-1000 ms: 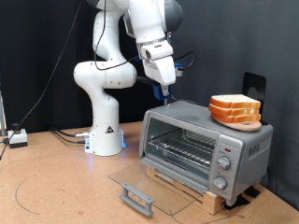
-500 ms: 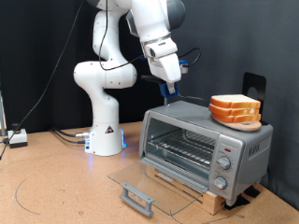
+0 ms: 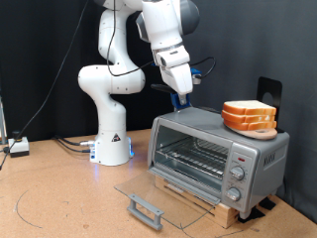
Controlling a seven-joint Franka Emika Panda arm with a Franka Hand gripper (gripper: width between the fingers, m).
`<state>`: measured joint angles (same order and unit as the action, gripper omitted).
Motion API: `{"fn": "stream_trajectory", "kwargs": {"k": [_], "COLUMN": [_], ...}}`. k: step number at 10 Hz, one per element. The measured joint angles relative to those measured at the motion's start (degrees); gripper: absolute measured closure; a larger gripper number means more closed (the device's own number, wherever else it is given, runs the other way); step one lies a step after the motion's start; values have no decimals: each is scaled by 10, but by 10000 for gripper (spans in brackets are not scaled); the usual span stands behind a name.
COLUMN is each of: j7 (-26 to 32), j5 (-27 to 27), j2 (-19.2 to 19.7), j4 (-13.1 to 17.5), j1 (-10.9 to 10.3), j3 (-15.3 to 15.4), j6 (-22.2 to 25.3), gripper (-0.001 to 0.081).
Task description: Make a piece of toast with the oven
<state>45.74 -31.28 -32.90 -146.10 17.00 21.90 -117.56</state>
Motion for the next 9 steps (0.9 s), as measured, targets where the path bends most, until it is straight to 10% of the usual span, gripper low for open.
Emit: {"fn": "stream_trajectory", "kwargs": {"k": [9], "j7": [-7], "j5": [2], "j2": [44], "j4": [31], "j1": [0], "j3": [6], "j6": [-2], "gripper": [411]}}
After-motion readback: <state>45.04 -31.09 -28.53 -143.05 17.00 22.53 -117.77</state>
